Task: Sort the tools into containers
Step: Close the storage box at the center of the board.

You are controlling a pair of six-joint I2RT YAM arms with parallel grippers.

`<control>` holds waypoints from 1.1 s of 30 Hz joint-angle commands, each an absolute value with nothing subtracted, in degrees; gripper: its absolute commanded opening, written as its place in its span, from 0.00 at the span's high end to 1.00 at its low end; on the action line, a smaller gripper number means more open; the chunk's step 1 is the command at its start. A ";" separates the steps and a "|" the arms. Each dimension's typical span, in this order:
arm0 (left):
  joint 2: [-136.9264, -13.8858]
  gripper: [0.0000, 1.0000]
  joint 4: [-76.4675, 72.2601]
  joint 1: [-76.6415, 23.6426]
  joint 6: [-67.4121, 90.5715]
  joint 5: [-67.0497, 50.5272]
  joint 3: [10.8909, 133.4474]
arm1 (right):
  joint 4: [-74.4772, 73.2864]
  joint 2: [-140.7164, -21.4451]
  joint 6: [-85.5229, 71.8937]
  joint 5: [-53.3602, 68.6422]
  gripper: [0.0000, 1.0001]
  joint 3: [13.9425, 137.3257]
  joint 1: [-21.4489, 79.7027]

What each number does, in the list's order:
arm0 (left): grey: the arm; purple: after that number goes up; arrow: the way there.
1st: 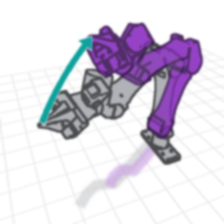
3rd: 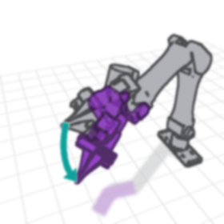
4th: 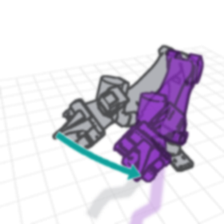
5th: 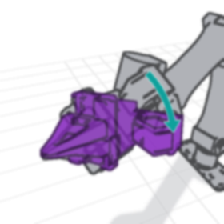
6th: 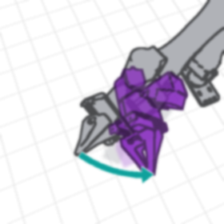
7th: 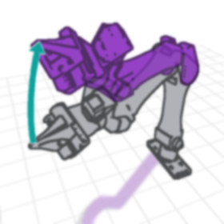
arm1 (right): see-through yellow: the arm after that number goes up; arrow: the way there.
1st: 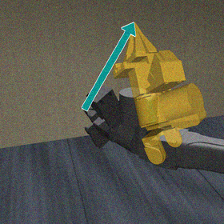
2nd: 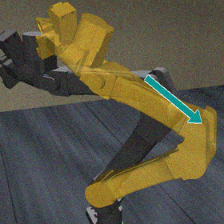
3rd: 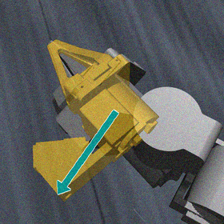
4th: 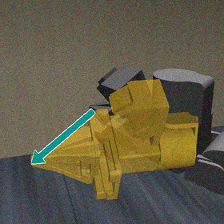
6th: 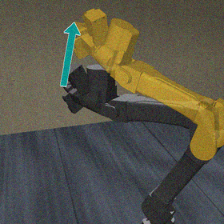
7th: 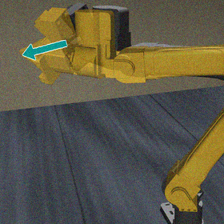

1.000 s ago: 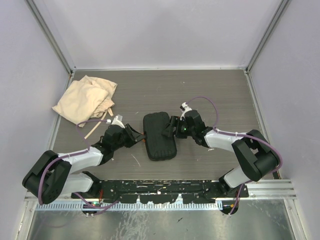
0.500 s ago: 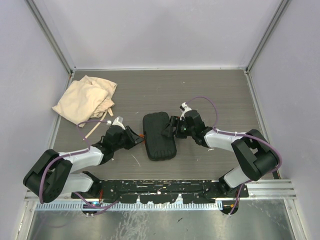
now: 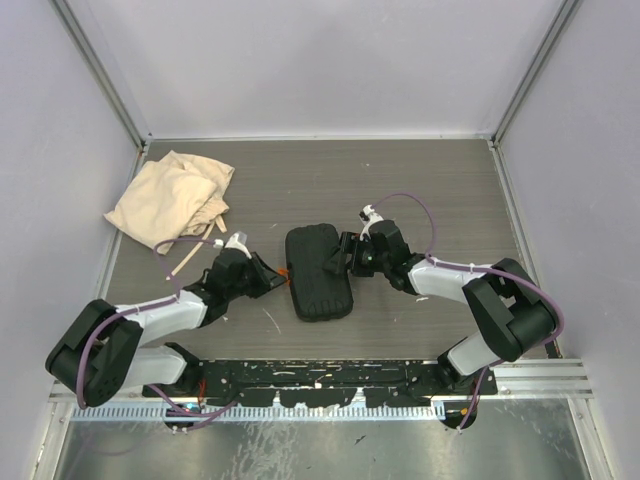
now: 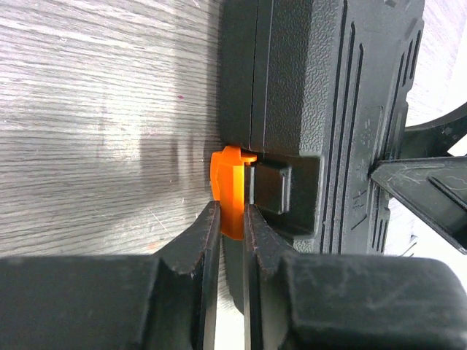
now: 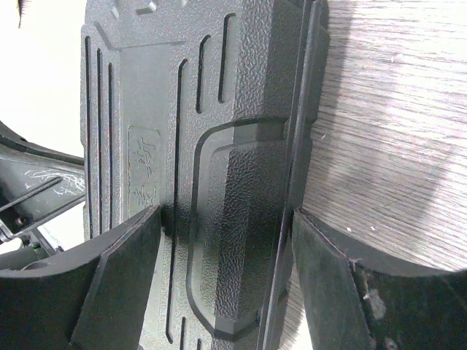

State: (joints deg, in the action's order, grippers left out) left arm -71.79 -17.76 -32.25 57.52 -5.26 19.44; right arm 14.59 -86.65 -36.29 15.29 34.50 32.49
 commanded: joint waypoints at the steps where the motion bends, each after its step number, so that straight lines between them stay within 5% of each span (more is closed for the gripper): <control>1: -68.66 0.90 -15.67 -32.34 55.67 -3.62 22.53 | 1.42 -91.19 -31.59 12.04 0.27 31.61 33.49; 33: -65.87 0.86 -11.66 -32.39 54.31 -5.79 26.25 | 2.76 -93.04 -31.91 12.80 0.27 31.73 33.49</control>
